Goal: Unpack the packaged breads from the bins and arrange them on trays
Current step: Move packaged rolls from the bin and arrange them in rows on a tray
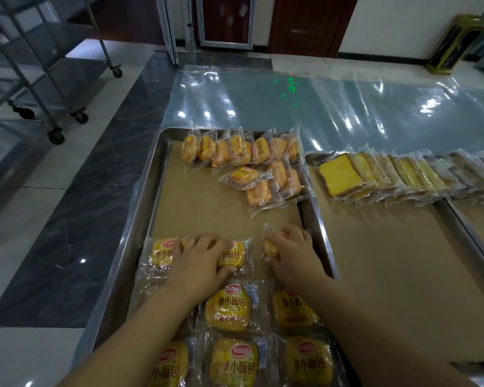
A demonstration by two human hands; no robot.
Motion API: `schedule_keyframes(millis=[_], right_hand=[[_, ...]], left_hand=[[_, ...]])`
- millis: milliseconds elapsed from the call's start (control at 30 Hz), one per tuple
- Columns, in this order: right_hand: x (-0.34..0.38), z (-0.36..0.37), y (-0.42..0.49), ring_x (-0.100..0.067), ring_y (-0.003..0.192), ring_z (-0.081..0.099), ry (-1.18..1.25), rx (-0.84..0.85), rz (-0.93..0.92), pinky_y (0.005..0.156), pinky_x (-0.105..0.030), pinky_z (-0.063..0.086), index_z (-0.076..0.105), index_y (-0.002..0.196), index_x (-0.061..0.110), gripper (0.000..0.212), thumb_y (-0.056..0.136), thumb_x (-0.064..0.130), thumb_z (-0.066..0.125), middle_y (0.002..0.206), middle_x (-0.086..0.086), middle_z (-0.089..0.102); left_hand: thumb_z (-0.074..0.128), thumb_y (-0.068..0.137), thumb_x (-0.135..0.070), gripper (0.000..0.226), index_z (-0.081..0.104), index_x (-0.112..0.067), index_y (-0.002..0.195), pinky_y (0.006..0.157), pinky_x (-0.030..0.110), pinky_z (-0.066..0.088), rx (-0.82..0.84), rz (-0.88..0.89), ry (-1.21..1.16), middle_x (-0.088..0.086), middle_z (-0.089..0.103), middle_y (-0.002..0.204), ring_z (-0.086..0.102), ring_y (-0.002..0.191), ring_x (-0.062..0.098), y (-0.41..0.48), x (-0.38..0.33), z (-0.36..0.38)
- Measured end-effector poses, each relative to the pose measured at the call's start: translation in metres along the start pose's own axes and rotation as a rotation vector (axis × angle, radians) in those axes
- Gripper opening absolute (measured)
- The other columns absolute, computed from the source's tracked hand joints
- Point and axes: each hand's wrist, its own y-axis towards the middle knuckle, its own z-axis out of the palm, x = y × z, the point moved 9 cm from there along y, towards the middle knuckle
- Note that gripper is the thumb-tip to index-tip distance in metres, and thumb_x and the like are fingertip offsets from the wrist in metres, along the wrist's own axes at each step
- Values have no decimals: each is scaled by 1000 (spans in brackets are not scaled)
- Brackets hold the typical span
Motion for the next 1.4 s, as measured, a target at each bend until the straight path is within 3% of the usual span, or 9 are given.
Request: schedule_keyframes(millis=[200, 467, 600, 833, 1000, 1100, 1200, 1300, 1400], right_hand=[[-1, -9, -1, -25, 124, 28, 14, 105, 11, 94, -39, 42, 41, 131, 44, 60, 77, 35, 67, 133, 1, 33], [-9, -68, 50, -16, 94, 53, 97, -125, 99, 73, -29, 45, 54, 115, 23, 36, 83, 35, 63, 111, 1, 56], [-18, -69, 80, -20, 92, 57, 89, -108, 217, 69, -31, 46, 52, 119, 21, 41, 88, 47, 53, 109, -2, 61], [-31, -45, 100, -16, 75, 58, 218, -23, 339, 57, -28, 40, 53, 87, 21, 26, 82, 44, 62, 84, 3, 61], [-33, -45, 97, -9, 71, 57, 513, -125, 320, 56, -25, 43, 59, 84, 23, 15, 77, 26, 73, 79, 7, 61], [-20, -62, 91, -14, 71, 57, 620, -247, 175, 60, -24, 45, 59, 78, 24, 18, 75, 13, 72, 75, 5, 59], [13, -90, 81, -13, 72, 53, 407, -413, -123, 59, -17, 39, 66, 80, 16, 14, 76, 4, 70, 84, 3, 58], [54, -84, 68, -24, 72, 56, 181, -367, -446, 61, -32, 49, 71, 77, 5, 12, 74, -7, 68, 82, -10, 61], [68, -64, 58, -26, 70, 58, -1, -278, -558, 57, -36, 51, 71, 73, 8, 13, 68, -4, 75, 80, -10, 61]], left_hand=[[40, 80, -70, 59, 34, -46, 133, 110, 54, 19, 13, -8, -13, -12, 38, 139, 31, 128, 19, 6, 1, -8], [54, 87, -45, 42, 44, -34, 127, 94, 35, 44, -140, 18, -97, -8, 49, 127, 46, 114, 15, 71, 3, -57], [59, 86, -38, 50, 40, -30, 132, 93, 32, 41, -172, 62, -75, -4, 43, 135, 41, 123, 19, 116, -5, -65], [47, 95, -32, 52, 27, -37, 144, 111, 36, 22, 20, 169, -31, -2, 20, 154, 18, 140, 22, 159, -12, -33], [40, 97, -36, 47, 30, -37, 142, 107, 39, 33, -16, 179, 42, 3, 27, 150, 20, 138, 24, 140, 1, -30], [41, 94, -43, 49, 30, -39, 141, 98, 37, 41, -23, 119, 43, 4, 27, 145, 24, 135, 24, 118, 15, -32], [46, 90, -46, 53, 30, -38, 140, 92, 36, 47, -5, 65, 59, 4, 29, 138, 30, 128, 23, 98, 31, -33], [47, 90, -46, 55, 27, -37, 141, 94, 35, 46, 10, -6, 83, 2, 26, 139, 29, 129, 24, 80, 52, -31], [47, 90, -47, 57, 27, -37, 142, 102, 37, 39, -21, -73, 112, 2, 23, 142, 31, 128, 23, 65, 71, -32]])
